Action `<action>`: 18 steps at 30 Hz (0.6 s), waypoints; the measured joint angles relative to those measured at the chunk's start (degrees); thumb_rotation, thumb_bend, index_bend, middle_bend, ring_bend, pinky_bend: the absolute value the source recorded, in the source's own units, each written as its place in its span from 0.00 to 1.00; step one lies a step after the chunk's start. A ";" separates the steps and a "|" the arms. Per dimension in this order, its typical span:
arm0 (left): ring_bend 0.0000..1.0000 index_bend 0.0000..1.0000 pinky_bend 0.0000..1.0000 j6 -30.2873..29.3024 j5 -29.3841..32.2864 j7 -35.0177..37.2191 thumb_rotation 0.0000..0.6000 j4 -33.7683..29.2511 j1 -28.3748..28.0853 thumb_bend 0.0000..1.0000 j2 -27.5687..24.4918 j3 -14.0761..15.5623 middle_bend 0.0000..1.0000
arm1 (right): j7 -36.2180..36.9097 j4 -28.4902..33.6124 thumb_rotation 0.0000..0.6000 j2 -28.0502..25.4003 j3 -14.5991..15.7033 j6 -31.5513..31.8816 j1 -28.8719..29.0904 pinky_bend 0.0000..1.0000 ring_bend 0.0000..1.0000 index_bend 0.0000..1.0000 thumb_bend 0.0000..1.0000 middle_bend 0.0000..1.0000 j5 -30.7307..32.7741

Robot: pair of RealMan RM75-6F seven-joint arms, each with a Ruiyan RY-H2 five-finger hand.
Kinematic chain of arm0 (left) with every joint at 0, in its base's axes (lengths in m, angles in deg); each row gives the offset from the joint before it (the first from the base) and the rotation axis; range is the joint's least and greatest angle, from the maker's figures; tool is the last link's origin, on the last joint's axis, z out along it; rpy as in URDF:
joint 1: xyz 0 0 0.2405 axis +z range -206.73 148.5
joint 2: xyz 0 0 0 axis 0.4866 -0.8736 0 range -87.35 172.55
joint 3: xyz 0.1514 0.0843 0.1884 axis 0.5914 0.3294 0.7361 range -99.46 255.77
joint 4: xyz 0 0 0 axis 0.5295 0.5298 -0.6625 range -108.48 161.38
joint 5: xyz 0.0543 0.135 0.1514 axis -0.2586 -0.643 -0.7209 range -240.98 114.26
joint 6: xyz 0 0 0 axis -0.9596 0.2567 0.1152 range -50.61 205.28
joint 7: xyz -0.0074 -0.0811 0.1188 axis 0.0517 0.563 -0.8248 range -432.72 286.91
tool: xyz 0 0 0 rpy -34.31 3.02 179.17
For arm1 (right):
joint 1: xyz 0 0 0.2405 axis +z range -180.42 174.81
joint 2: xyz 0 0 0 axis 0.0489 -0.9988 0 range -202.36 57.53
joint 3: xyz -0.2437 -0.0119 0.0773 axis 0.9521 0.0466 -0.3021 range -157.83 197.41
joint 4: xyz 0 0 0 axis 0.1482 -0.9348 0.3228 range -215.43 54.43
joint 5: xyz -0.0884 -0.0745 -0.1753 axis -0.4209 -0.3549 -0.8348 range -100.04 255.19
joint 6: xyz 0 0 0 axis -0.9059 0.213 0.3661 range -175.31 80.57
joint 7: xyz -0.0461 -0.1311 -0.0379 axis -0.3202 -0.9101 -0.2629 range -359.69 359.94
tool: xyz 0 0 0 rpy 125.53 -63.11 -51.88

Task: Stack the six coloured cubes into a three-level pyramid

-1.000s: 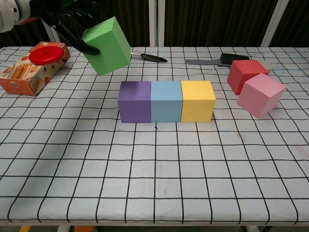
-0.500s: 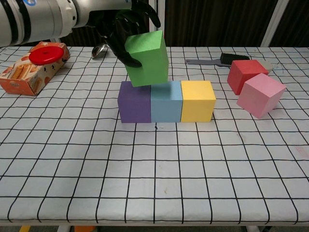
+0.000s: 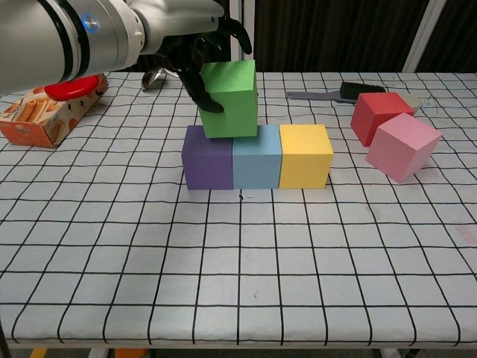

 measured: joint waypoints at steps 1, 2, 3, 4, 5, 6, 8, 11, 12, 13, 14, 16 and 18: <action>0.27 0.17 0.17 -0.14 -0.66 -0.10 1.00 0.07 0.00 0.18 0.11 0.24 0.64 | 0.05 -0.11 1.00 0.04 0.00 -0.05 0.01 0.00 0.00 0.00 0.00 0.08 -0.02; 0.27 0.17 0.17 -0.26 -1.31 -0.18 1.00 0.14 0.01 0.18 0.24 0.48 0.64 | 0.08 -0.18 1.00 0.08 0.02 -0.10 0.02 0.00 0.00 0.00 0.00 0.08 -0.03; 0.27 0.17 0.17 -0.34 -1.97 -0.24 1.00 0.18 0.03 0.18 0.42 0.82 0.64 | 0.07 -0.22 1.00 0.11 0.04 -0.12 0.02 0.00 0.00 0.00 0.00 0.08 -0.07; 0.27 0.17 0.17 -0.30 -2.18 -0.28 1.00 0.15 0.03 0.18 0.50 1.01 0.64 | 0.03 -0.23 1.00 0.12 0.05 -0.13 0.02 0.00 0.00 0.00 0.00 0.08 -0.09; 0.27 0.17 0.17 -0.20 -2.20 -0.36 1.00 0.06 0.02 0.18 0.52 1.11 0.63 | -0.01 -0.24 1.00 0.15 0.05 -0.12 0.01 0.00 0.00 0.00 0.00 0.08 -0.10; 0.27 0.17 0.17 -0.06 -2.13 -0.45 1.00 -0.10 0.01 0.18 0.51 1.21 0.63 | -0.04 -0.26 1.00 0.22 0.05 -0.11 0.00 0.00 0.00 0.00 0.00 0.08 -0.09; 0.27 0.17 0.17 0.12 -1.89 -0.50 1.00 -0.24 -0.01 0.18 0.51 1.29 0.63 | 0.00 -0.33 1.00 0.32 0.05 -0.15 -0.01 0.00 0.00 0.00 0.00 0.08 -0.05; 0.27 0.17 0.17 0.27 -1.44 -0.56 1.00 -0.15 -0.07 0.17 0.59 1.32 0.63 | 0.12 -0.55 1.00 0.51 0.11 -0.33 0.02 0.00 0.00 0.00 0.00 0.08 -0.06; 0.27 0.17 0.17 0.27 -1.42 -0.66 1.00 0.06 -0.10 0.17 0.67 1.38 0.63 | 0.20 -0.65 1.00 0.58 0.13 -0.37 0.04 0.00 0.00 0.00 0.00 0.08 -0.07; 0.27 0.17 0.17 0.30 -1.40 -0.79 1.00 0.24 -0.14 0.17 0.73 1.47 0.63 | 0.26 -0.74 1.00 0.64 0.14 -0.38 0.03 0.00 0.00 0.00 0.00 0.08 -0.07; 0.27 0.17 0.17 0.38 -1.32 -0.91 1.00 0.38 -0.18 0.17 0.76 1.57 0.63 | 0.33 -0.84 1.00 0.69 0.16 -0.39 0.02 0.00 0.00 0.00 0.00 0.08 -0.07; 0.27 0.17 0.17 0.65 -0.87 -0.98 1.00 0.42 -0.24 0.17 0.74 1.63 0.62 | 0.53 -1.11 1.00 0.80 0.19 -0.43 -0.01 0.00 0.00 0.00 0.00 0.08 -0.05; 0.27 0.17 0.17 1.09 -0.38 -1.04 1.00 0.38 -0.34 0.17 0.65 1.68 0.62 | 0.85 -1.49 1.00 0.93 0.21 -0.51 -0.05 0.00 0.00 0.00 0.00 0.08 0.03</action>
